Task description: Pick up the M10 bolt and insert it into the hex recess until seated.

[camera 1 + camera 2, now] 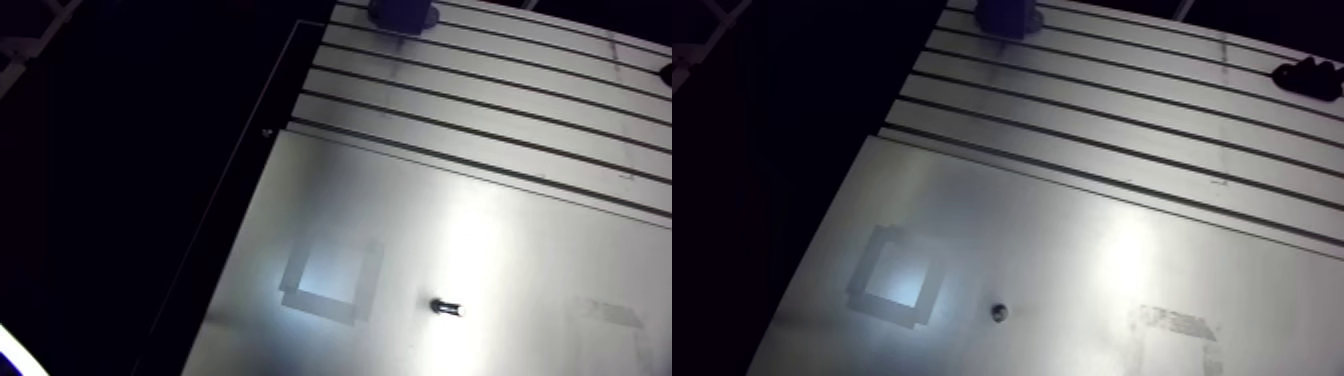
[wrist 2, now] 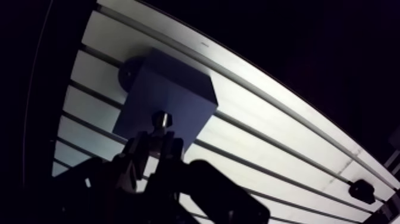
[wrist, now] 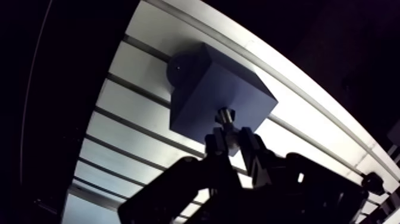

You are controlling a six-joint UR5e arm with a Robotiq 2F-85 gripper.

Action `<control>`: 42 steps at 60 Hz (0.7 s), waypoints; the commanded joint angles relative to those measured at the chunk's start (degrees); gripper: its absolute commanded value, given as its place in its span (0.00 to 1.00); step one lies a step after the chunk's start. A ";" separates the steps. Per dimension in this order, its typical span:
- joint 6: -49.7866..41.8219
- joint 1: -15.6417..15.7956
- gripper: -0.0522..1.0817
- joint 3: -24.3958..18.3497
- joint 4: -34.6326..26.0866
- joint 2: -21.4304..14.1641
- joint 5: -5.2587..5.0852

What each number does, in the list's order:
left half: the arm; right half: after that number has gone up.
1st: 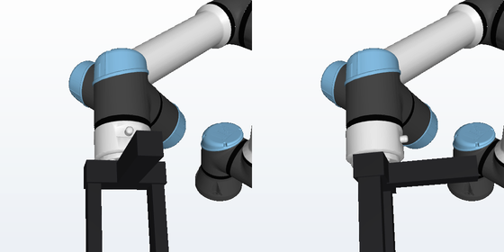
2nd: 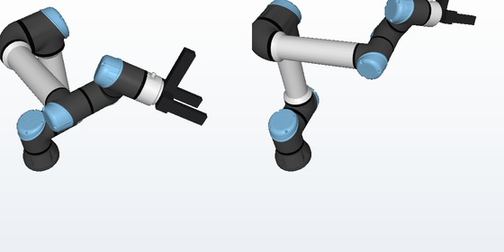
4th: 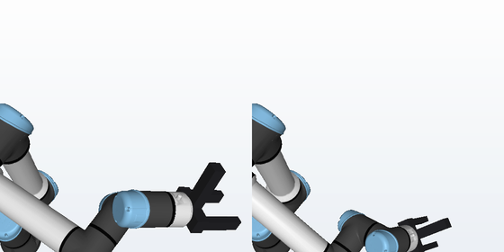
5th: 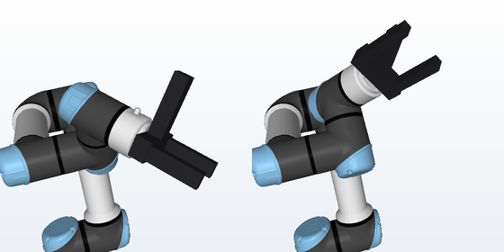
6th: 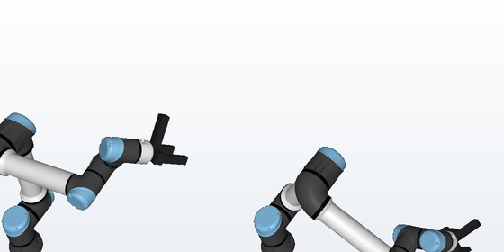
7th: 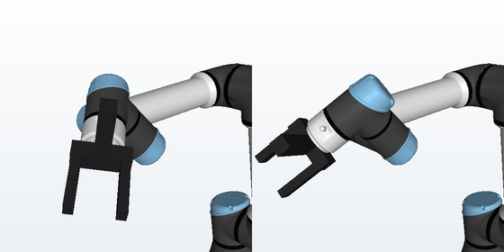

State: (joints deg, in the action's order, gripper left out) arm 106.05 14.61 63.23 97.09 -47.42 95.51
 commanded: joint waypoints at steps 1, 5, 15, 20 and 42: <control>0.08 -0.01 0.94 0.18 -0.01 0.01 -0.02; 0.00 -0.01 0.94 0.26 -0.01 0.10 0.06; -0.01 -0.01 0.94 0.09 -0.01 0.44 0.07; -0.01 -0.01 0.94 0.09 0.07 0.45 0.07; -0.08 -0.01 0.83 0.00 0.08 0.80 0.07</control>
State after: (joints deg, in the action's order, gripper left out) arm 106.04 14.59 63.28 97.16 -46.81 95.58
